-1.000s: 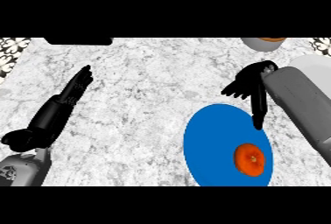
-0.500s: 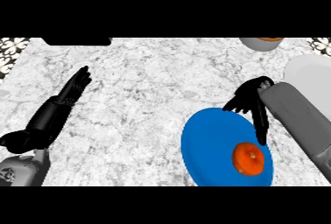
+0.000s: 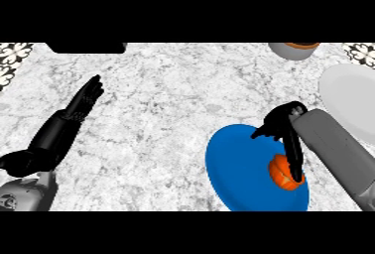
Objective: Pick the squash from the plate and place it in the plate
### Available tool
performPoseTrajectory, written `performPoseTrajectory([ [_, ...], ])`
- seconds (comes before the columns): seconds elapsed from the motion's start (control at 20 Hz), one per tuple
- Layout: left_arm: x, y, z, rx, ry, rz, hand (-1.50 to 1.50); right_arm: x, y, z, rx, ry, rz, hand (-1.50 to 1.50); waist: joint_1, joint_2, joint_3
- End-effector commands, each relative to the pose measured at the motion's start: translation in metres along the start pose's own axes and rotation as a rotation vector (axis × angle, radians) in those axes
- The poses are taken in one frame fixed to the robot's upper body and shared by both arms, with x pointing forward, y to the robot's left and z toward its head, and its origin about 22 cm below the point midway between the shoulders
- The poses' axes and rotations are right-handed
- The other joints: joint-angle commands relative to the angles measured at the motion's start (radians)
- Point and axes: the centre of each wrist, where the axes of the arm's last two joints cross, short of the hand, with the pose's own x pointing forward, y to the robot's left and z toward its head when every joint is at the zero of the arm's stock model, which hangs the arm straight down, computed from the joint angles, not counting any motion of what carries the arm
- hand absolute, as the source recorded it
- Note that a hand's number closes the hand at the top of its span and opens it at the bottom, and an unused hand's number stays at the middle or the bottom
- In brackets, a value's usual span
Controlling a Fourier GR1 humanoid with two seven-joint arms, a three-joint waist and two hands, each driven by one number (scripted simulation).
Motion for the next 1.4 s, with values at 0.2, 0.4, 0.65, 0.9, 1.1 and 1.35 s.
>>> performPoseTrajectory([
  [0.2,0.01,0.008,-0.007,0.012,0.009,0.014,0.0,0.004,0.023,-0.028,0.123,0.037,0.086,-1.5,-0.004,0.011,0.009],
  [0.4,0.004,0.006,-0.007,-0.003,0.011,0.005,0.0,0.0,0.04,-0.034,0.119,0.065,0.11,-1.5,-0.01,0.011,0.009],
  [0.65,-0.009,0.002,0.007,-0.013,0.013,-0.003,0.0,0.007,0.051,-0.035,0.142,-0.036,0.165,1.5,-0.001,0.013,0.009],
  [0.9,-0.005,0.007,0.025,-0.015,0.002,0.008,0.0,0.007,0.07,-0.027,0.06,-0.086,0.181,1.5,0.005,0.011,0.01],
  [1.1,-0.014,-0.003,-0.01,-0.005,-0.002,0.003,0.0,-0.017,0.059,-0.014,-0.004,-0.043,0.135,1.5,-0.003,0.019,0.011],
  [1.35,0.0,0.002,-0.003,-0.022,-0.022,0.0,0.0,-0.035,0.003,0.062,-0.634,0.451,-0.345,1.5,0.033,0.019,0.005],
])
